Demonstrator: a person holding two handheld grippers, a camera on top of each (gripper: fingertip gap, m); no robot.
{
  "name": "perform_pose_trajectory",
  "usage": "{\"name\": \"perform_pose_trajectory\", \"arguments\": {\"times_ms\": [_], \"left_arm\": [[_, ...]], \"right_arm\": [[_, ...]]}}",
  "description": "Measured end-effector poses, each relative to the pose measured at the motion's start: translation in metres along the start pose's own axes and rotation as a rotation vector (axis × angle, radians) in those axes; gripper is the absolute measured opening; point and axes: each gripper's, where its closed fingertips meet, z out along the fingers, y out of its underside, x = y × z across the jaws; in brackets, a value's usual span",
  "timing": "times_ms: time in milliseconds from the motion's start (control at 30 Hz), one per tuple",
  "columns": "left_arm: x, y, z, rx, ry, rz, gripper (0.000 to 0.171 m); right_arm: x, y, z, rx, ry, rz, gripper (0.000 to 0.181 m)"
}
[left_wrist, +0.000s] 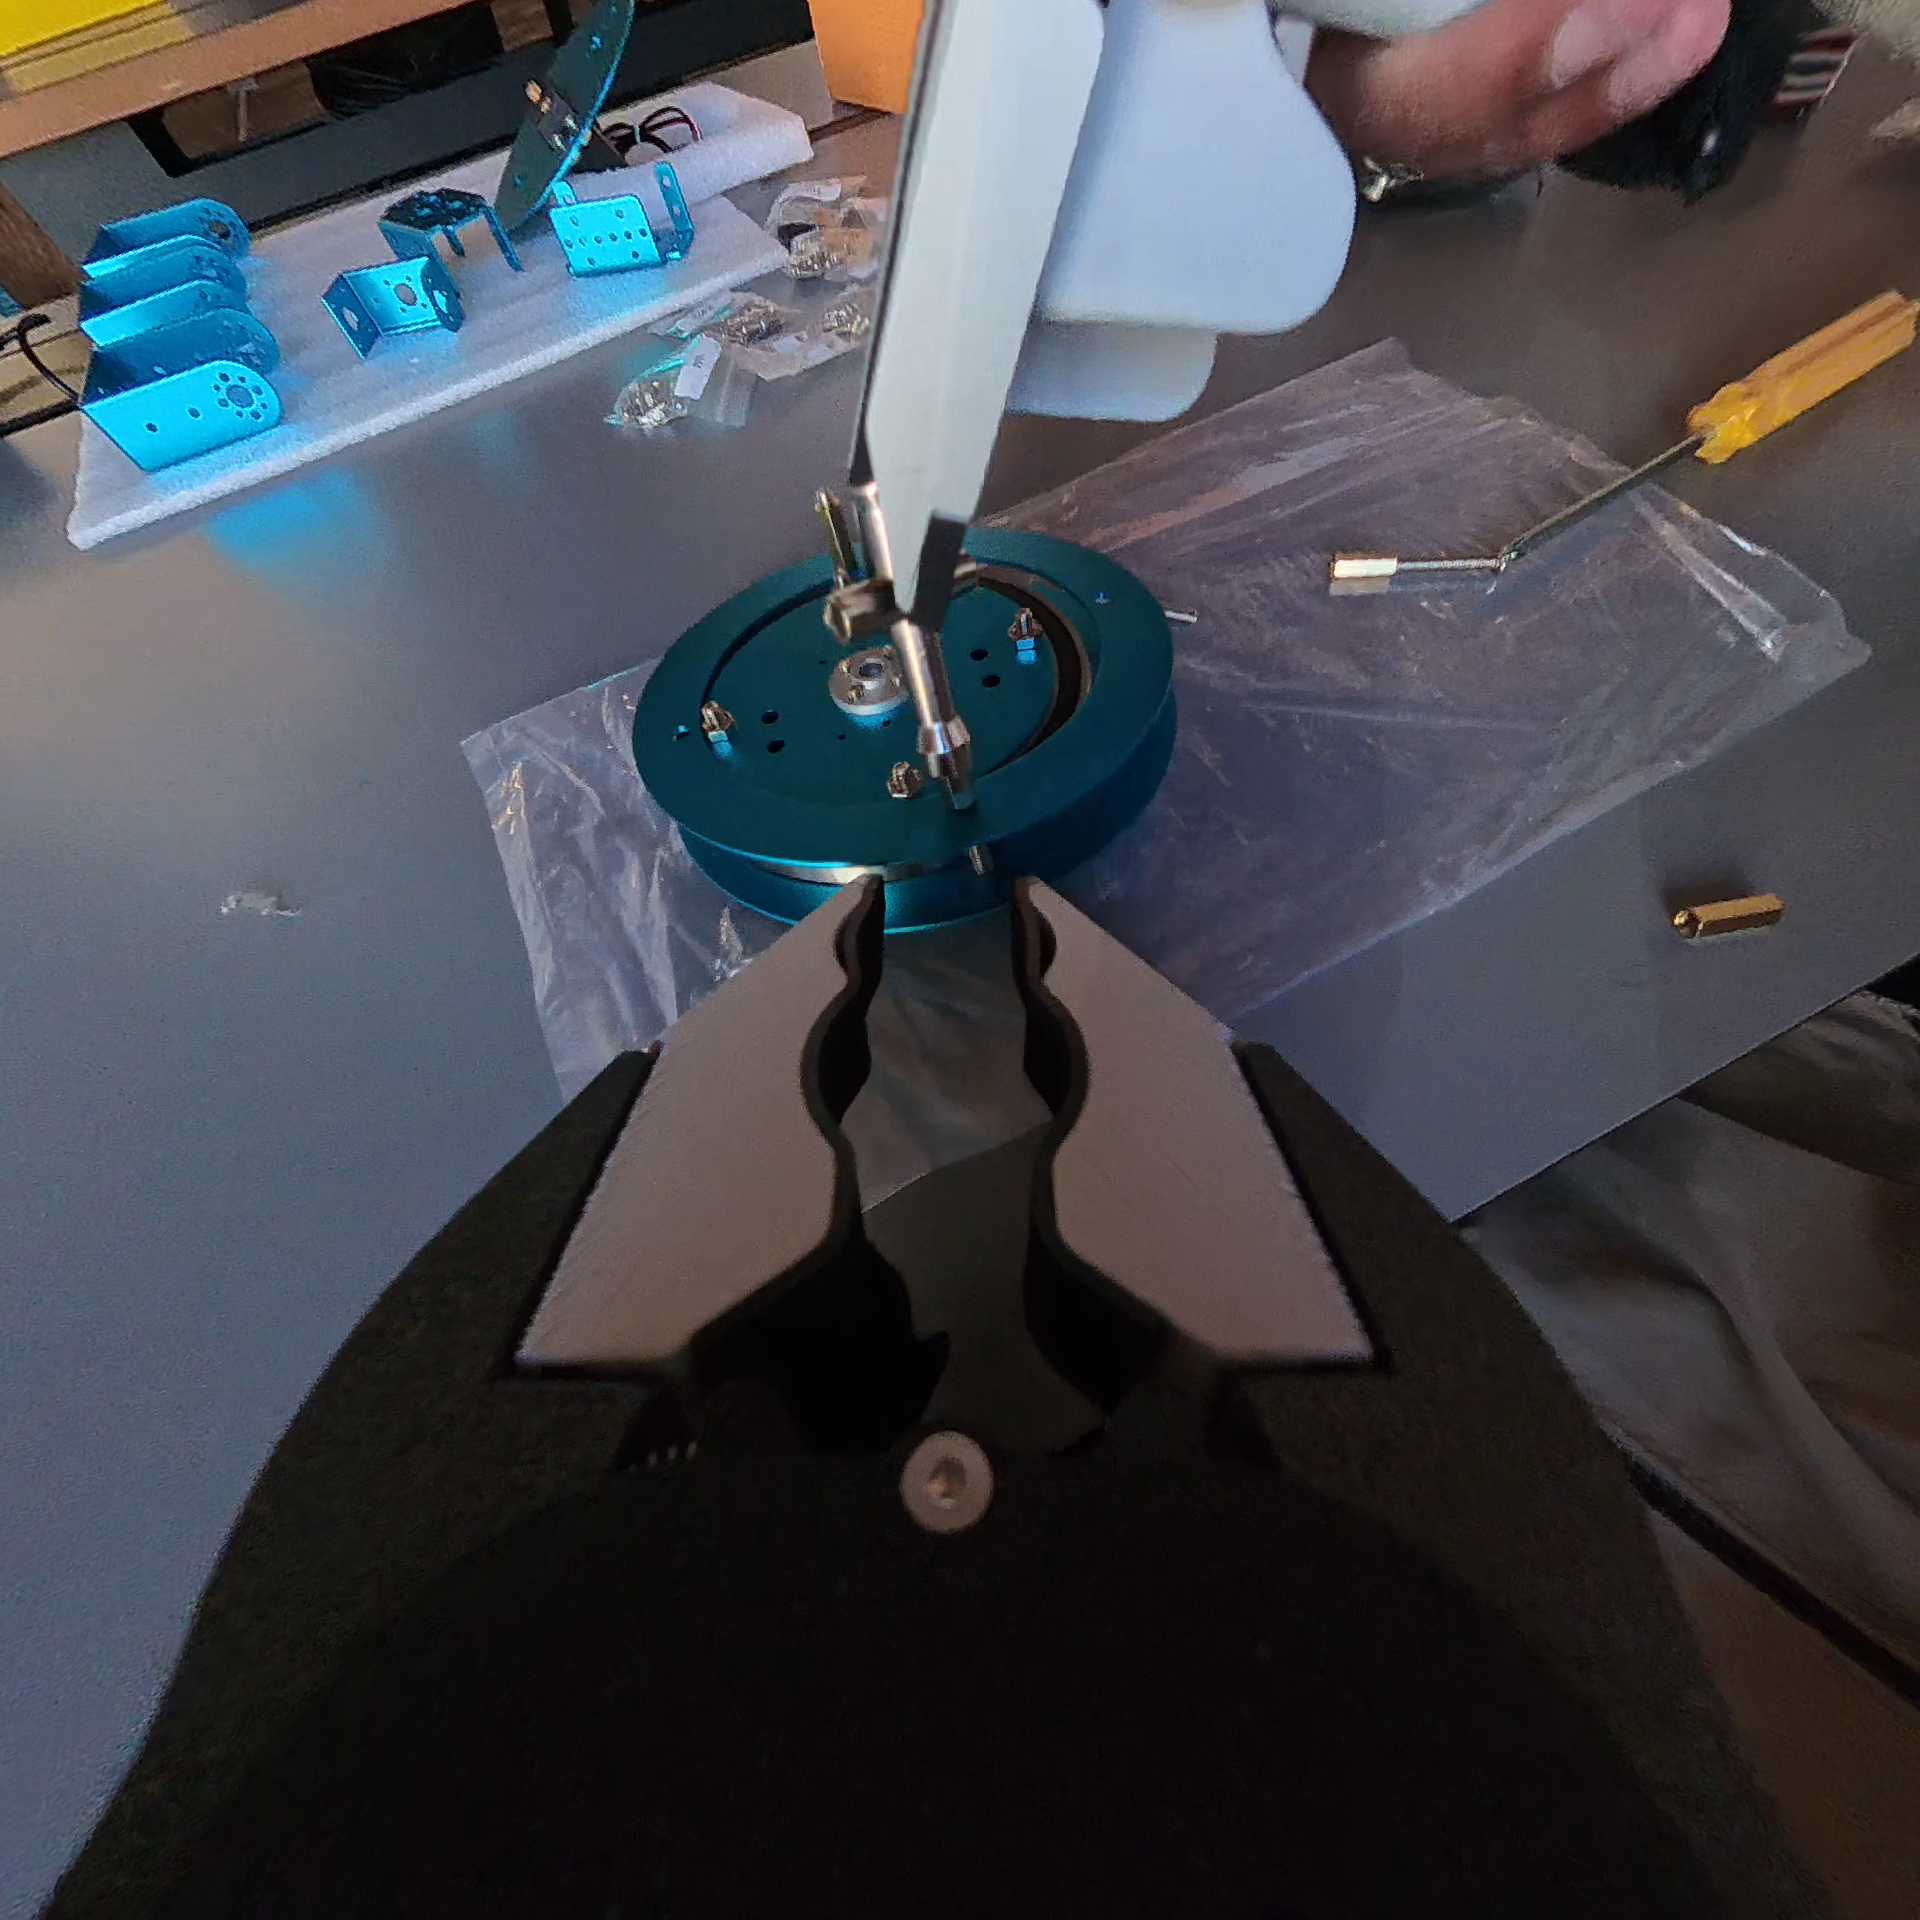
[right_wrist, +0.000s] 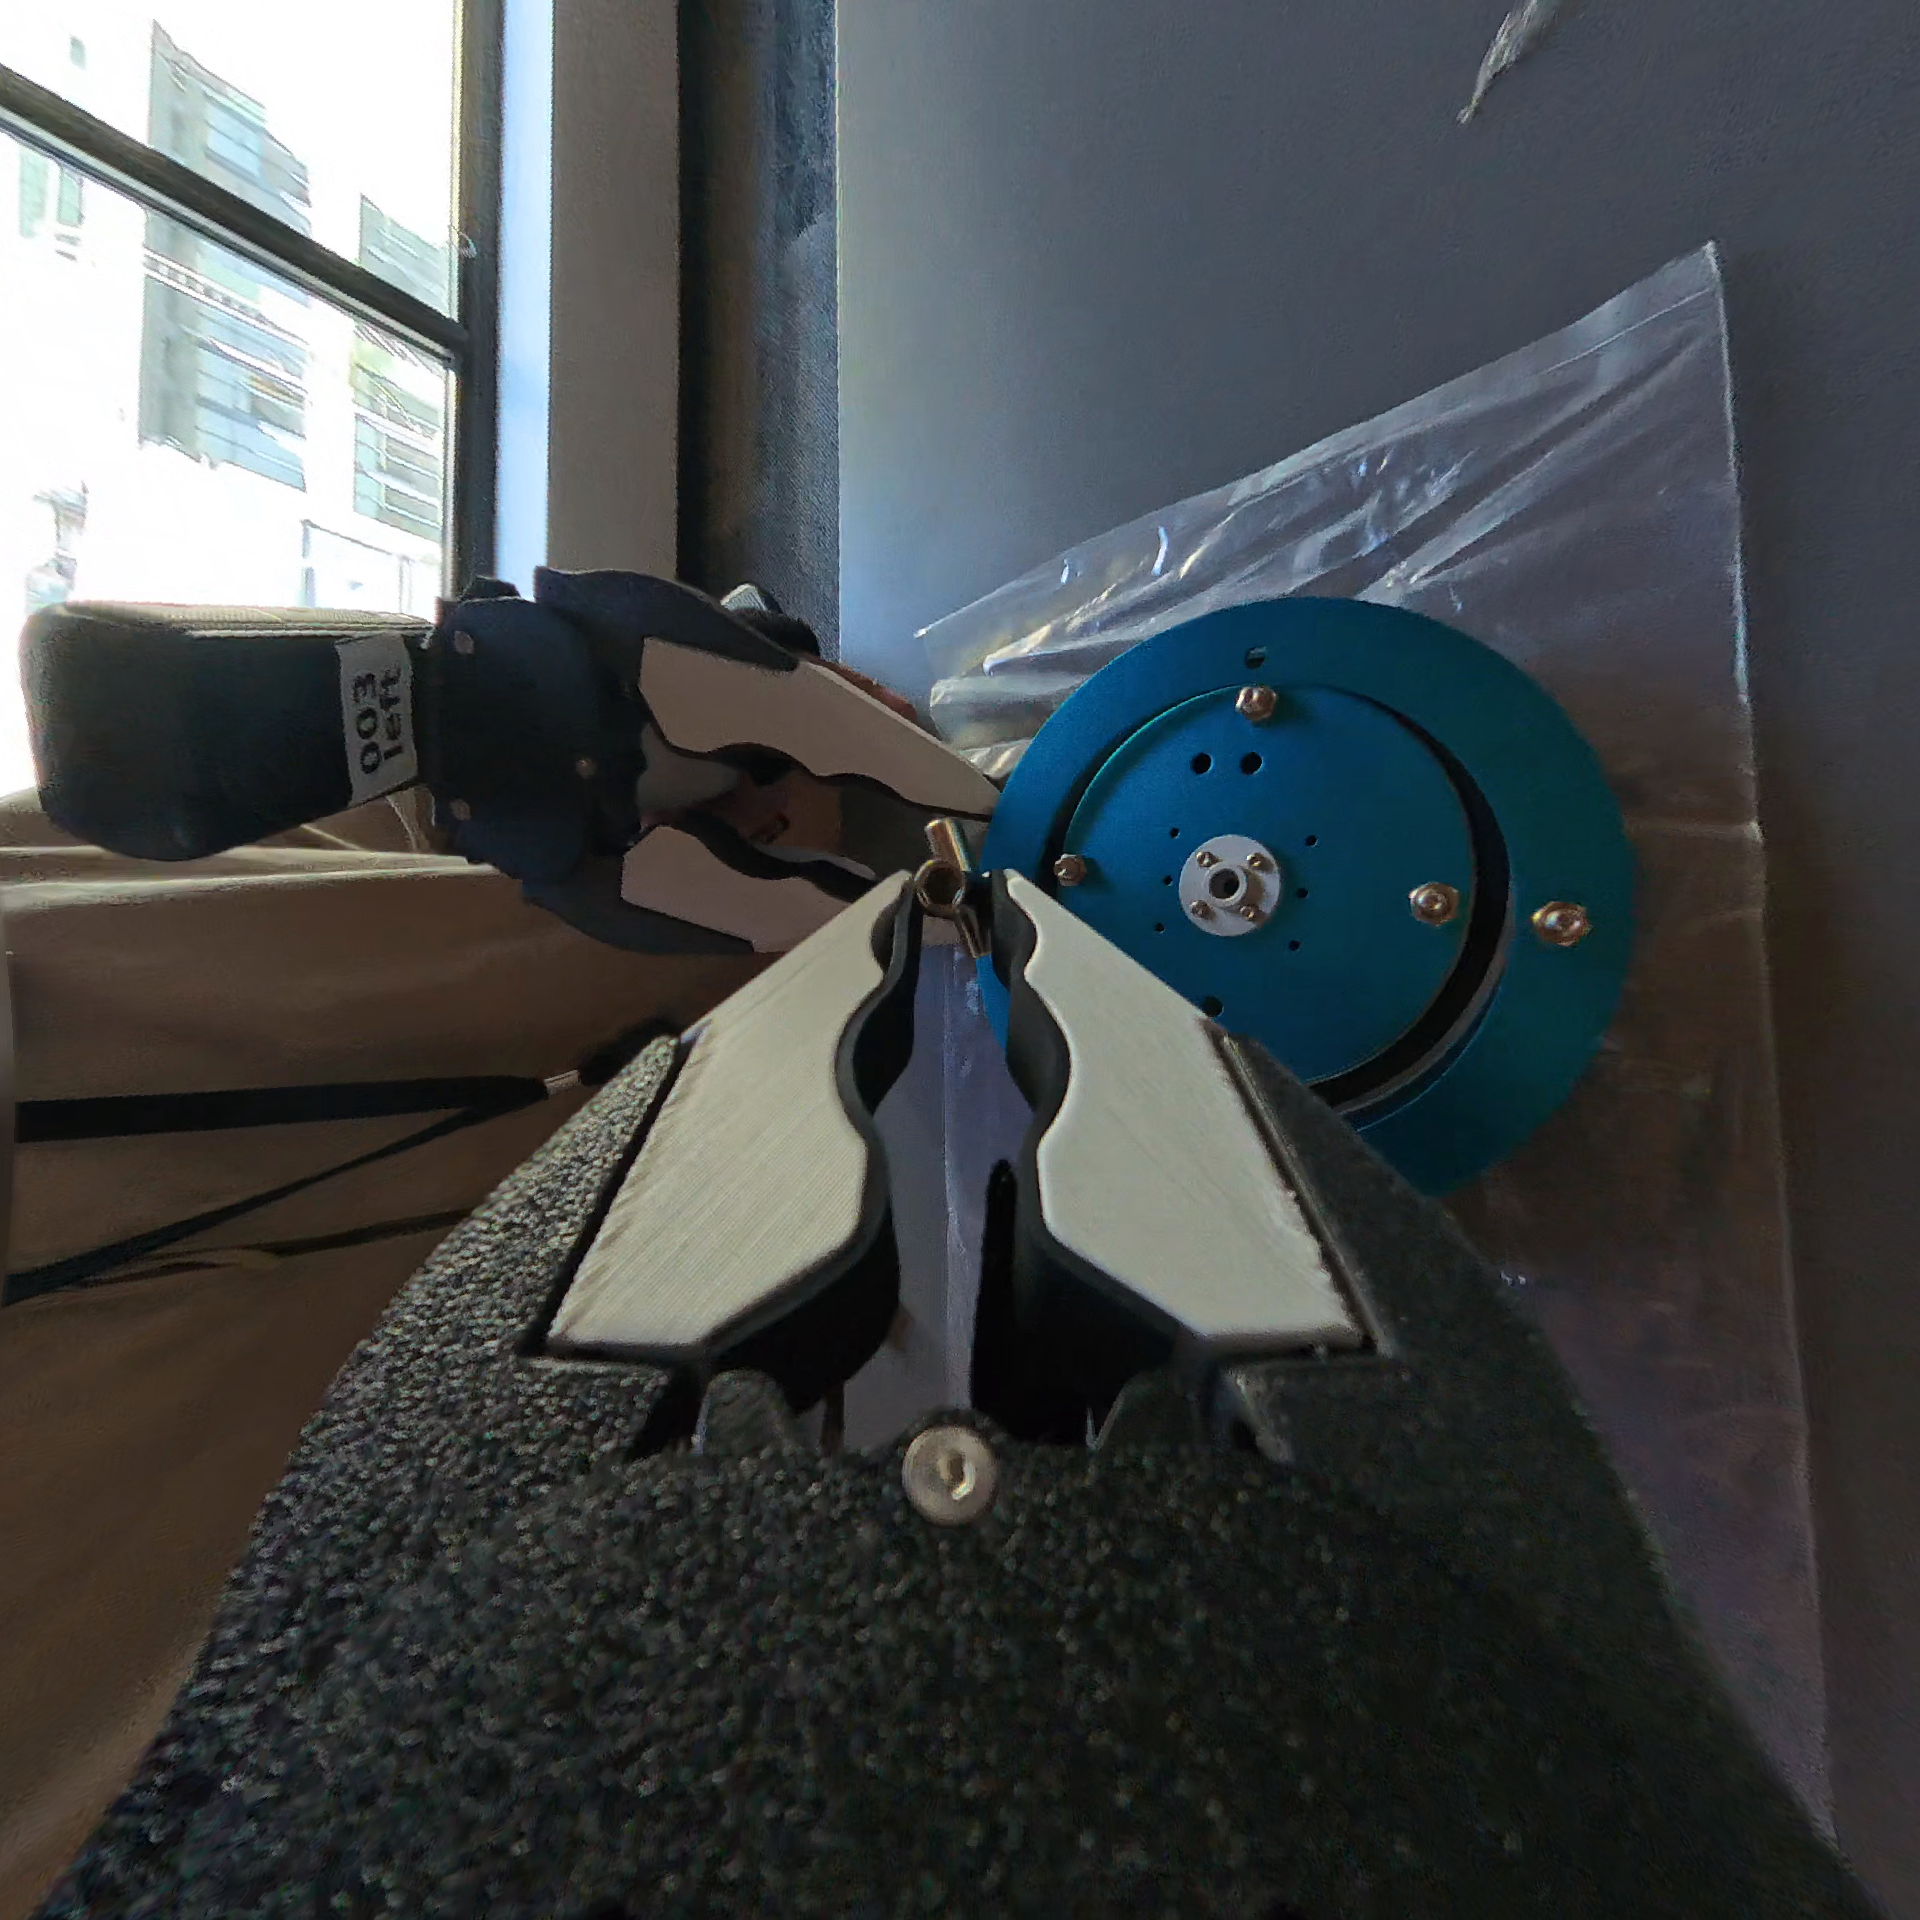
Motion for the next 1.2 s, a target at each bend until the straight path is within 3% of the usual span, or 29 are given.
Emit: {"name": "perform_pose_trajectory", "arguments": {"times_ms": [267,500,667,833,1100,1200], "left_arm": [[-0.011,-0.018,-0.009,0.115,-0.07,-0.057,0.024],[-0.003,-0.008,0.005,0.054,0.049,-0.193,0.025],[-0.007,-0.024,0.008,0.087,0.07,-0.136,0.025],[-0.013,-0.036,0.003,0.149,0.076,-0.047,0.012],[-0.006,-0.047,-0.002,0.162,0.353,-0.137,0.01],[0.002,-0.051,-0.005,0.149,0.429,-0.078,0.005]], "right_arm": [[0.007,-0.016,-0.021,0.141,-0.042,0.019,0.007],[0.007,-0.02,-0.029,0.196,-0.186,0.094,0.008],[0.0,-0.023,-0.032,0.224,-0.282,0.116,0.009],[-0.006,-0.023,-0.033,0.196,-0.224,-0.117,0.006],[-0.013,-0.005,-0.046,0.238,-0.173,-0.511,0.008],[-0.015,0.005,-0.051,0.284,-0.132,-0.657,0.008]]}}
